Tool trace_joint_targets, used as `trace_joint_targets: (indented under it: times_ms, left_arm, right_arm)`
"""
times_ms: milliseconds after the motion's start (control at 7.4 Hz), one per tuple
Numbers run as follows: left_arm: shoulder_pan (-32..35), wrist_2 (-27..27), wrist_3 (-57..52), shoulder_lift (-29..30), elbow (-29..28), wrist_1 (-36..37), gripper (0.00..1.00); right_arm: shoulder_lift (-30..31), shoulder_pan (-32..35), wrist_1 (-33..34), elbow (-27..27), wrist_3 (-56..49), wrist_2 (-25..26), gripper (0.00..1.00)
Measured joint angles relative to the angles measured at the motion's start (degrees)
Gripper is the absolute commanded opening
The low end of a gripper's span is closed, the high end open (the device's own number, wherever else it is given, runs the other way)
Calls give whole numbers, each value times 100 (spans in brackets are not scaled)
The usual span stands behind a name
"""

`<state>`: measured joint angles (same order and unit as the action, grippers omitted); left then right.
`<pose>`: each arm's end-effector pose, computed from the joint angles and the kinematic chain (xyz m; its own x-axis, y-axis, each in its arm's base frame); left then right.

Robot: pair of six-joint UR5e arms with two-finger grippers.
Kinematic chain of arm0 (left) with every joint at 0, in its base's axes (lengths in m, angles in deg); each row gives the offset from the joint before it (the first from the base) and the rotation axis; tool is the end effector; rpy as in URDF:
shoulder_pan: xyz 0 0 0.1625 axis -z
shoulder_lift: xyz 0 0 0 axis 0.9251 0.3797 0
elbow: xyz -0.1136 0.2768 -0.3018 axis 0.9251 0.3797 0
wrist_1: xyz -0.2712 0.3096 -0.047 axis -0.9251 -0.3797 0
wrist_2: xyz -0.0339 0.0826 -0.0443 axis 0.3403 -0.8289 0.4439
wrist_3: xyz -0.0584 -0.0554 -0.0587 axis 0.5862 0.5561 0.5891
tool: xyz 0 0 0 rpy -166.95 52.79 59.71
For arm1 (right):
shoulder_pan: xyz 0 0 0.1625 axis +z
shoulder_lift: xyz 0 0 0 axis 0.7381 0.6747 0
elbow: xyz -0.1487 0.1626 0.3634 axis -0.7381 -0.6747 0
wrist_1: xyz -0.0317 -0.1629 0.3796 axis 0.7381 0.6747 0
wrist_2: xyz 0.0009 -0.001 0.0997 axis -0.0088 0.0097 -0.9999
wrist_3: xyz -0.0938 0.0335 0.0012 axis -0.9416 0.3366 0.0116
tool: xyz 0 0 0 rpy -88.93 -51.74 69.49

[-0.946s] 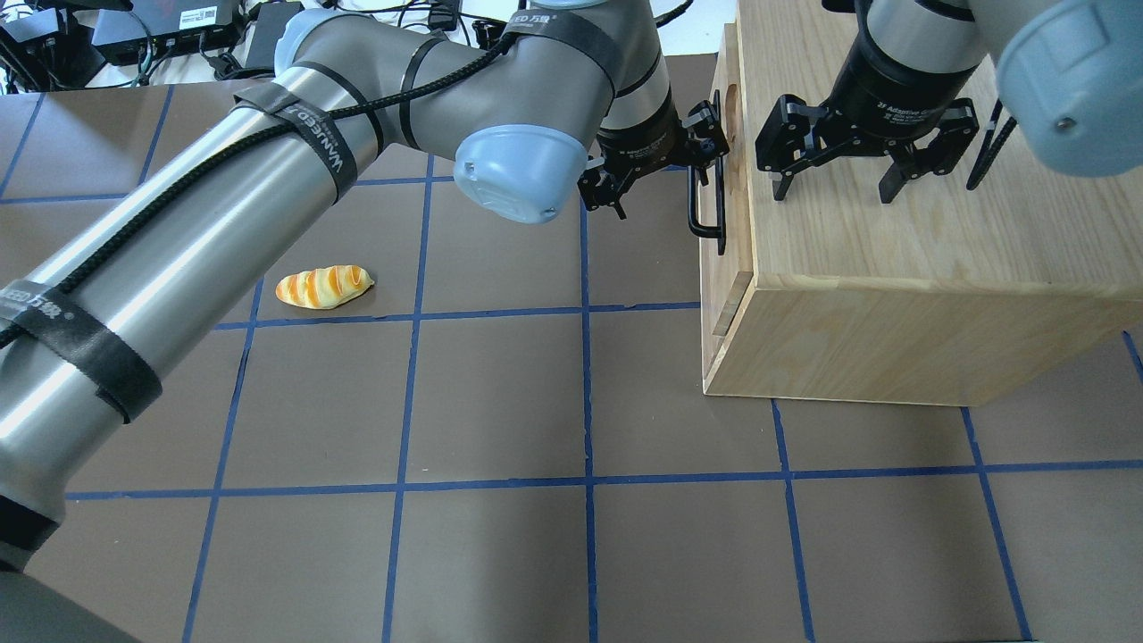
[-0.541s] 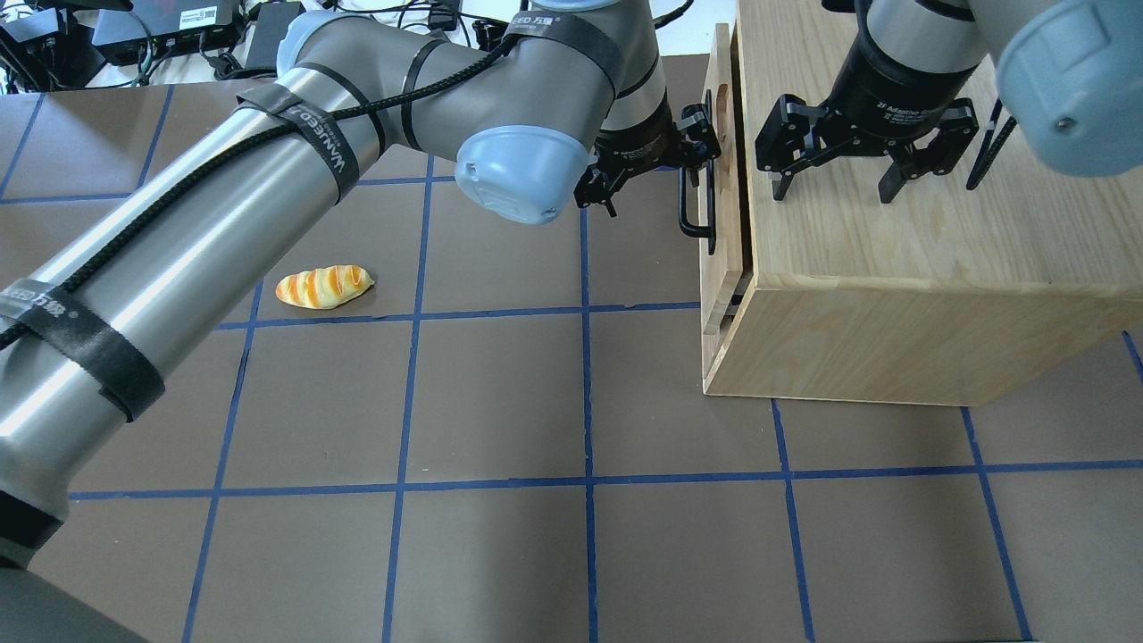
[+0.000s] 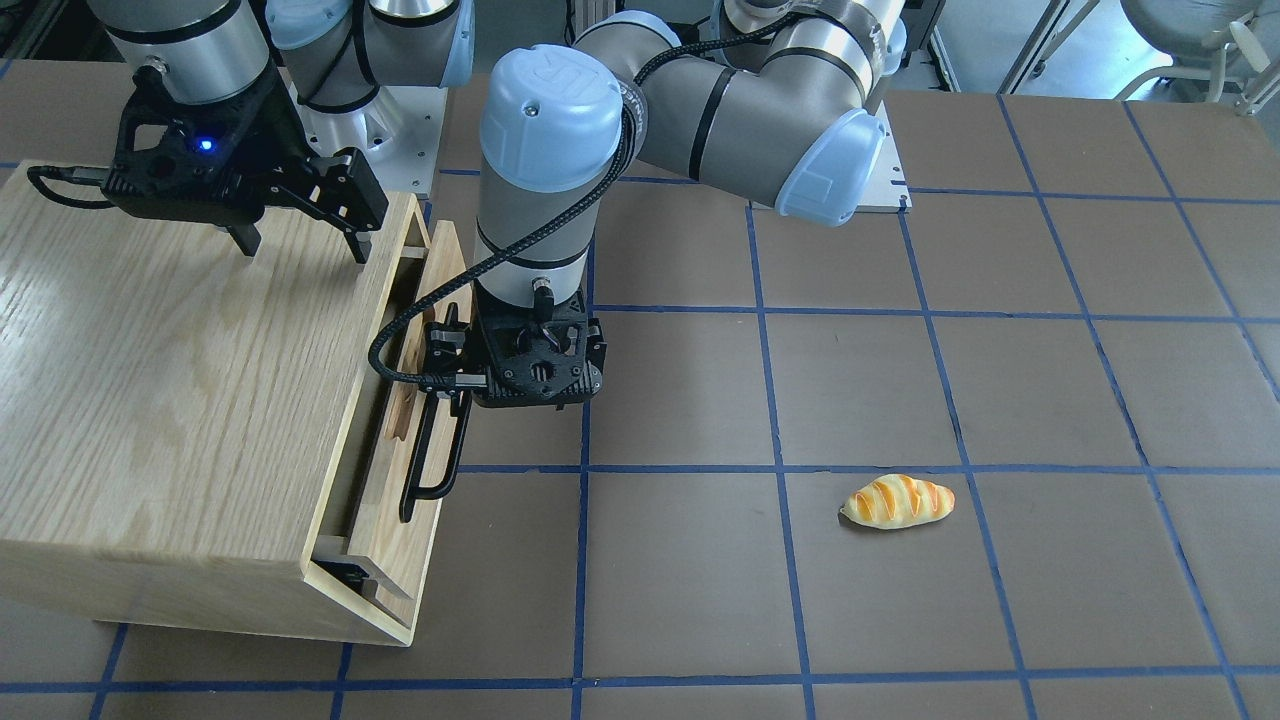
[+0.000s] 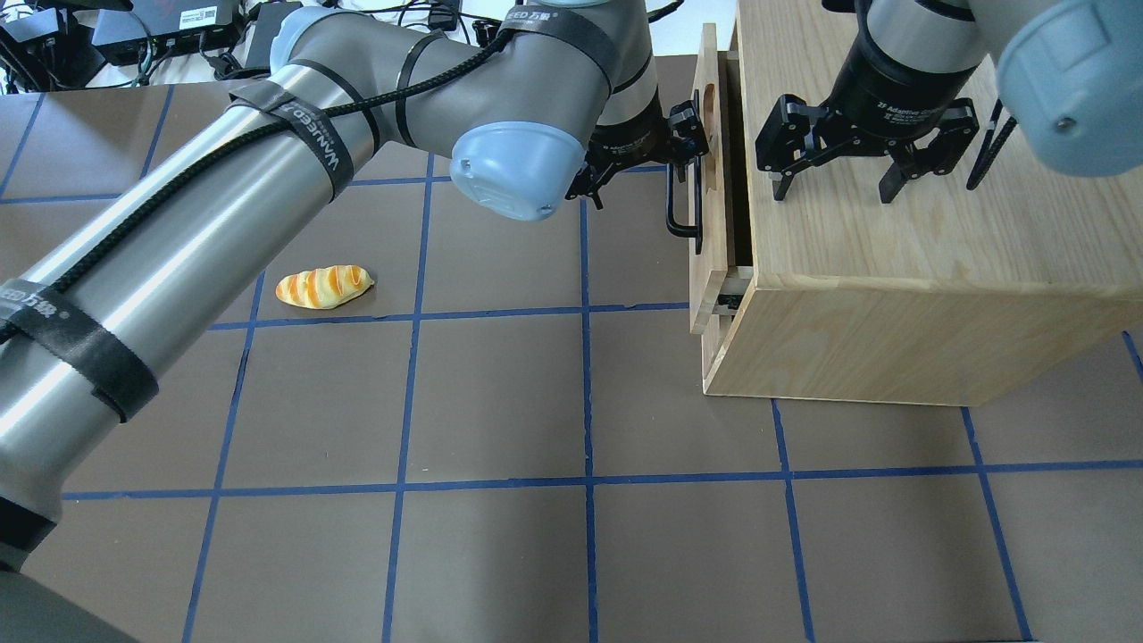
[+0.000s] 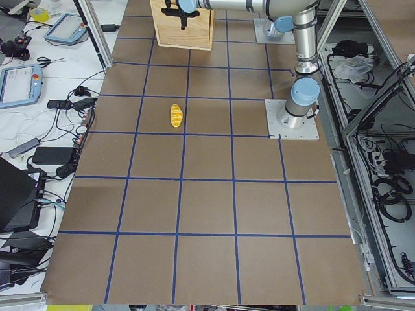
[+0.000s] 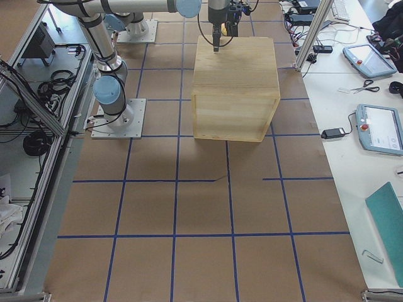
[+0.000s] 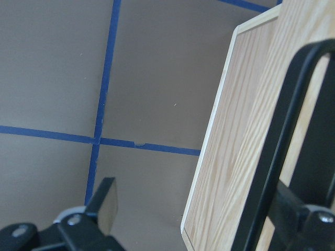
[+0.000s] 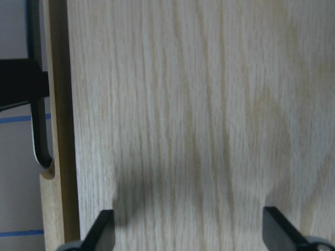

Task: Open upper drawer
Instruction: 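Pull the handle with the left gripper toward the robot, sliding the drawer out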

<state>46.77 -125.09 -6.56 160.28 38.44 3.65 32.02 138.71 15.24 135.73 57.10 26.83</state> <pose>-0.4127 -0.5602 0.3895 -0.9624 -0.1847 0.1990 -0.2068 0.9736 -0.0963 0.1450 -0.4872 0.4980 -0.9966 0.0788 -0.0225 0.0796 0.9961 -0.0378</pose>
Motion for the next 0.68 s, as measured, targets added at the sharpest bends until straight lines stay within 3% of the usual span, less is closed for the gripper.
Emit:
trace_joint_targets:
  times_ms: [676]
  left_arm:
    - [-119,-60,-109,-63,67,-68,100]
  right_arm:
    - [0,0,0,0,0,-3,100]
